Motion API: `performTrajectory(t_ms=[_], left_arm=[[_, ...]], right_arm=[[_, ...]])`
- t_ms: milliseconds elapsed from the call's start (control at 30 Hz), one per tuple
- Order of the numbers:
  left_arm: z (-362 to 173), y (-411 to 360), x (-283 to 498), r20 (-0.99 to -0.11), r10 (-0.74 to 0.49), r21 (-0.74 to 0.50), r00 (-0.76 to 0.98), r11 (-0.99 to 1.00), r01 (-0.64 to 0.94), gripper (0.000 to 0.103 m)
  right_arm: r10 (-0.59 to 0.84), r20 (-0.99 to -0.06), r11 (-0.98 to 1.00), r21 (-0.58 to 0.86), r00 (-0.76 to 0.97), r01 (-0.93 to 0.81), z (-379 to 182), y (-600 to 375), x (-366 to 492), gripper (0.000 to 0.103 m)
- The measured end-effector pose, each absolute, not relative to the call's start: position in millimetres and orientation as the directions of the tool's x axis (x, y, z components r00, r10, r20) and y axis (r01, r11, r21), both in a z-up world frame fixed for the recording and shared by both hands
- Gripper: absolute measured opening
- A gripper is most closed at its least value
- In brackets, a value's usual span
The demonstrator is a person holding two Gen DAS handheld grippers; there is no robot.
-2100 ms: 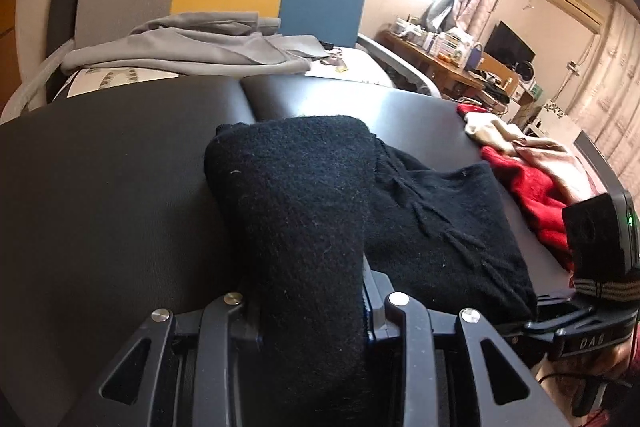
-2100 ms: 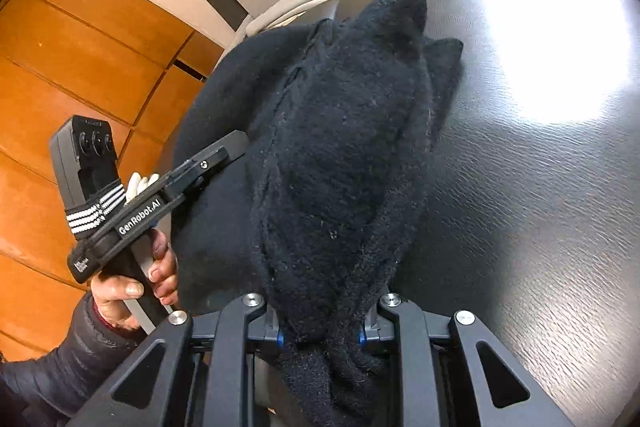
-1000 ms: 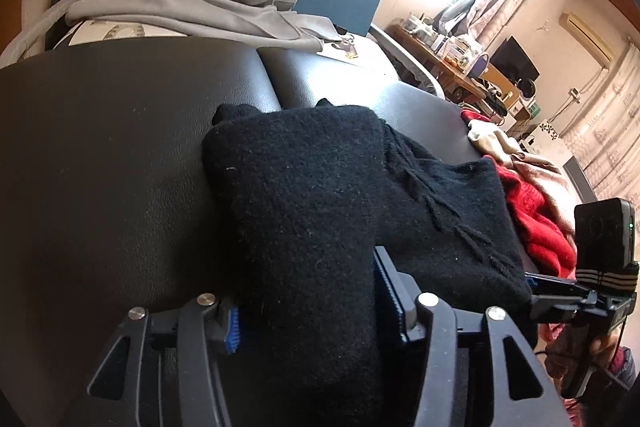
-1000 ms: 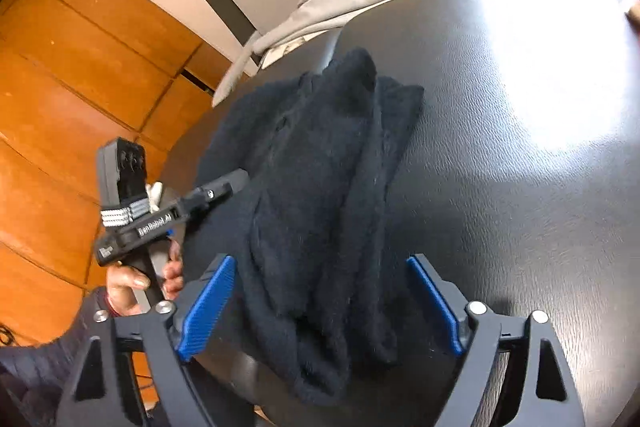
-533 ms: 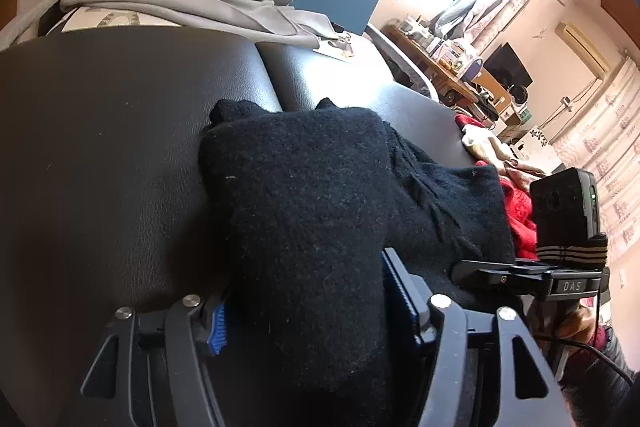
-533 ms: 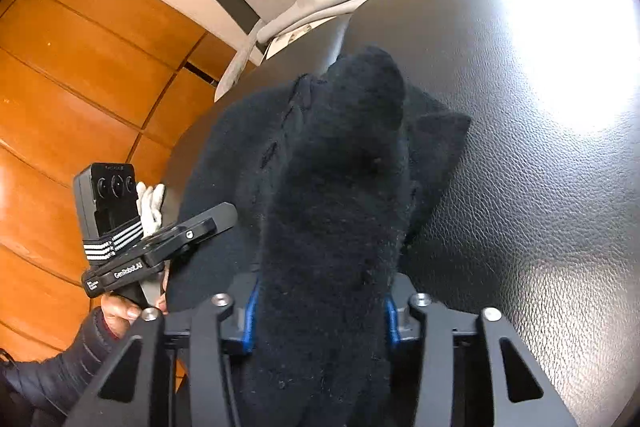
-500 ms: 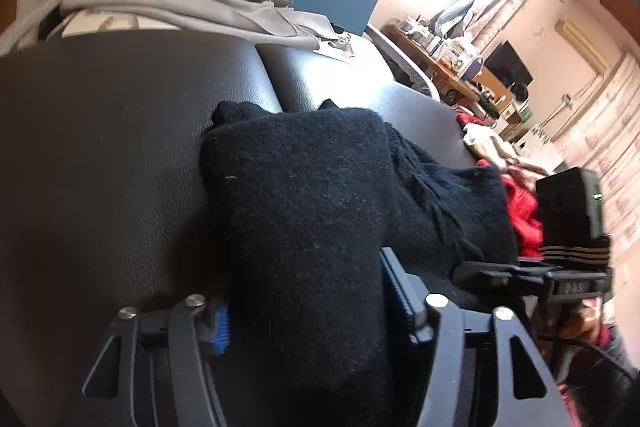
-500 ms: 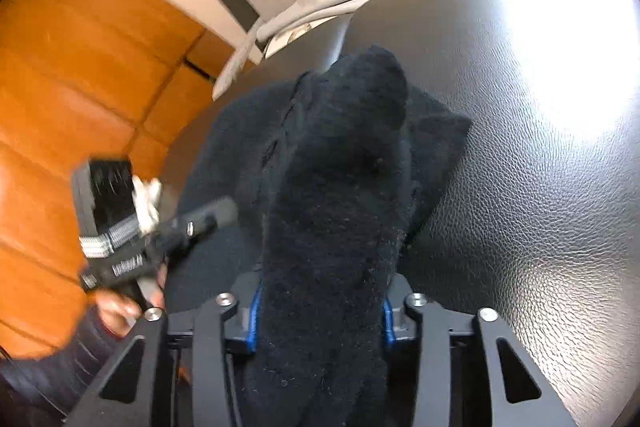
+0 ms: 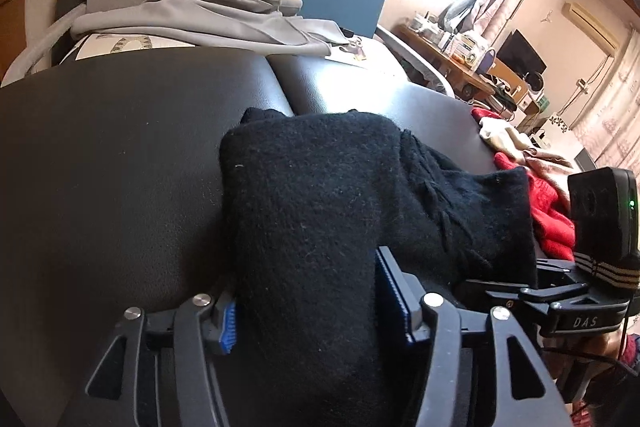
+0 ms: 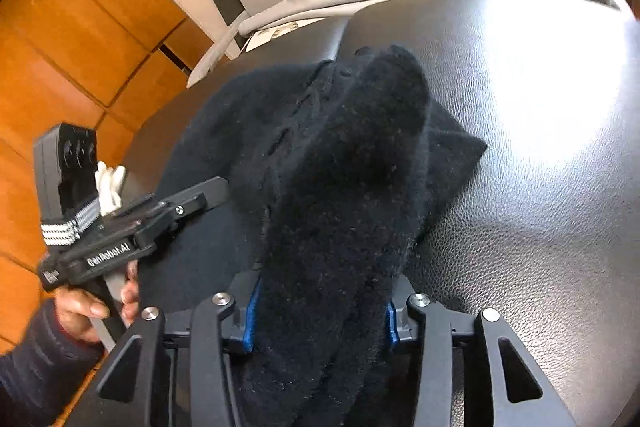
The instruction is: Fold clothes
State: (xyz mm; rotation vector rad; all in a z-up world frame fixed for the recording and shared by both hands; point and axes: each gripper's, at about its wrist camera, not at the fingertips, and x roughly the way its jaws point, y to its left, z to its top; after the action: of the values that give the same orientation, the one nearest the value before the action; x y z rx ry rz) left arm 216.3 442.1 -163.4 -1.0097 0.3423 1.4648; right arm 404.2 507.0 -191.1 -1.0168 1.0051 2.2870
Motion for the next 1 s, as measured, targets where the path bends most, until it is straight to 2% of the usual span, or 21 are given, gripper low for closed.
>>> performTrajectory(t_ms=[133,333,533,600,733,833,900,1000], left_arm=[[-166,442,215,-0.739,0.658,-0.365,0.143,-0.213,-0.906,0.062],[-162,428,213,-0.736,0.675,-0.307,0.061,-0.251,-0.918,0.059],[-167,418,188,-0.736,0.667,-0.370,0.115,-0.255,-0.893,0.065],[-167,422,188,-0.745,0.660,-0.337,0.096,-0.249,-0.908,0.070],[-164,425,190,-0.748,0.662,-0.291,0.044,-0.268,-0.918,0.067],[-164,416,188,-0.739,0.674,-0.279,0.015,-0.286,-0.917,0.063],[-165,411,182,-0.735,0.677,-0.312,0.039,-0.287,-0.906,0.060],[-172,406,167,-0.720,0.681,-0.427,0.138,-0.276,-0.861,0.060]], right_arm=[[0.130,-0.785,-0.639,0.401,-0.606,-0.656,-188,503,401,0.047],[0.150,-0.803,-0.665,0.349,-0.576,-0.660,-183,502,384,0.045],[0.065,-0.763,-0.635,0.466,-0.643,-0.616,-191,511,388,0.050],[0.067,-0.759,-0.619,0.477,-0.647,-0.624,-192,511,389,0.050],[0.106,-0.782,-0.631,0.425,-0.614,-0.649,-189,501,380,0.054],[0.120,-0.794,-0.651,0.390,-0.596,-0.651,-187,494,369,0.050],[0.096,-0.784,-0.656,0.413,-0.613,-0.631,-189,495,365,0.050],[0.020,-0.715,-0.592,0.555,-0.699,-0.584,-197,507,378,0.058]])
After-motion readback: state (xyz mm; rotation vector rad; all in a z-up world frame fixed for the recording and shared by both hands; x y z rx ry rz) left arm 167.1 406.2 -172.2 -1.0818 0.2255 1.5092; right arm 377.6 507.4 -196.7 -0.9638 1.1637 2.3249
